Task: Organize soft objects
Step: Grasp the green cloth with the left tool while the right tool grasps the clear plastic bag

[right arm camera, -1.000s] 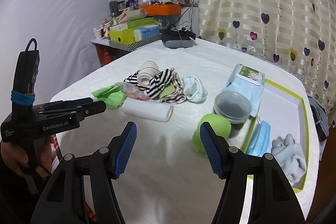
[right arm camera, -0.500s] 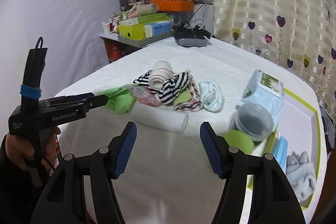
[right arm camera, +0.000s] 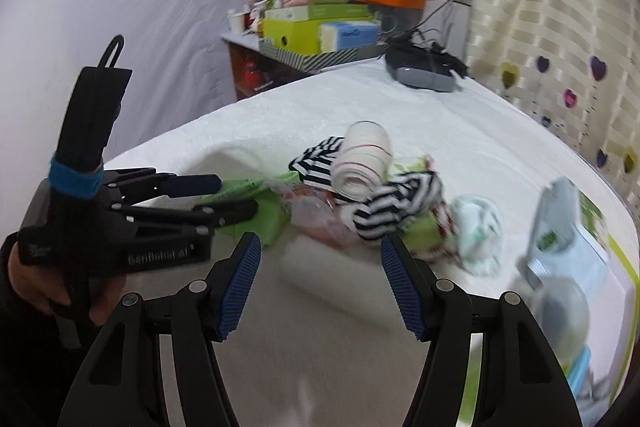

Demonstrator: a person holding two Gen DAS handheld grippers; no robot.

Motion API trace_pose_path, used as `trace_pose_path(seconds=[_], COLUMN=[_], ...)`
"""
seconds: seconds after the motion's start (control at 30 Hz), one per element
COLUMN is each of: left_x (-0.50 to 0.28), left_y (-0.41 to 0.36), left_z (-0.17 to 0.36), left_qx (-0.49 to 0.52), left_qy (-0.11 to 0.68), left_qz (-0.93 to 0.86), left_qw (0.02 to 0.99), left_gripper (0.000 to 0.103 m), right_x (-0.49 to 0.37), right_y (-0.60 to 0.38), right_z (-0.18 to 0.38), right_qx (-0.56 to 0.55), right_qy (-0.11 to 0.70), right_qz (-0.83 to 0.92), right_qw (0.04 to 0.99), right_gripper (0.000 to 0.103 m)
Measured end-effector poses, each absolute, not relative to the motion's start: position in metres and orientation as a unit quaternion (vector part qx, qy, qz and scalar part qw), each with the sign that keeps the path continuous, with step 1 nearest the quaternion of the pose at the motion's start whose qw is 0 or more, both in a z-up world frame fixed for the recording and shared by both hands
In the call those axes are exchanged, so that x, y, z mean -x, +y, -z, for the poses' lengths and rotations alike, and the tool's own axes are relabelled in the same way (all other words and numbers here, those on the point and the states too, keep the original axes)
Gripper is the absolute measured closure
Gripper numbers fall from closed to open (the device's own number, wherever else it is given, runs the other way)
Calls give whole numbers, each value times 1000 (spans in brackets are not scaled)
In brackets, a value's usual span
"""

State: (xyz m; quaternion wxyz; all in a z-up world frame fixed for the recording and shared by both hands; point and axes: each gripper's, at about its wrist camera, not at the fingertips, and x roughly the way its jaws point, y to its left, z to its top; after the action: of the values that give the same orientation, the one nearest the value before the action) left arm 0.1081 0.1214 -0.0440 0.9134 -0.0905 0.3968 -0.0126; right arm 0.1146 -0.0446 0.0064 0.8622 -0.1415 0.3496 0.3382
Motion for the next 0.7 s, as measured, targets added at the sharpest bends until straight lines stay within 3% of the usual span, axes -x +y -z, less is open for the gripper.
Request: trace_pose_path(seconds=[0.27, 0.47, 0.53, 0.63, 0.7], left_x=[-109, -107, -107, -110, -114], left_y=[131, 135, 134, 133, 129], left_z=[52, 53, 52, 51, 50], left_qx=[112, 120, 117, 111, 103], left_qy=[402, 400, 400, 402, 405], left_qz=[16, 18, 18, 20, 15], left_qw=[908, 909, 909, 909, 908], left_gripper=[50, 51, 52, 52, 67], right_x=[-134, -148, -148, -145, -144], right_y=[-13, -7, -5, -6, -11], right_z=[14, 23, 23, 21, 17], right_qx=[170, 177, 178, 179, 169], right_qy=[369, 387, 386, 380, 376], right_qz=[-348, -343, -347, -351, -350], right_qw=[845, 837, 836, 837, 841], right_gripper=[41, 59, 69, 72, 75])
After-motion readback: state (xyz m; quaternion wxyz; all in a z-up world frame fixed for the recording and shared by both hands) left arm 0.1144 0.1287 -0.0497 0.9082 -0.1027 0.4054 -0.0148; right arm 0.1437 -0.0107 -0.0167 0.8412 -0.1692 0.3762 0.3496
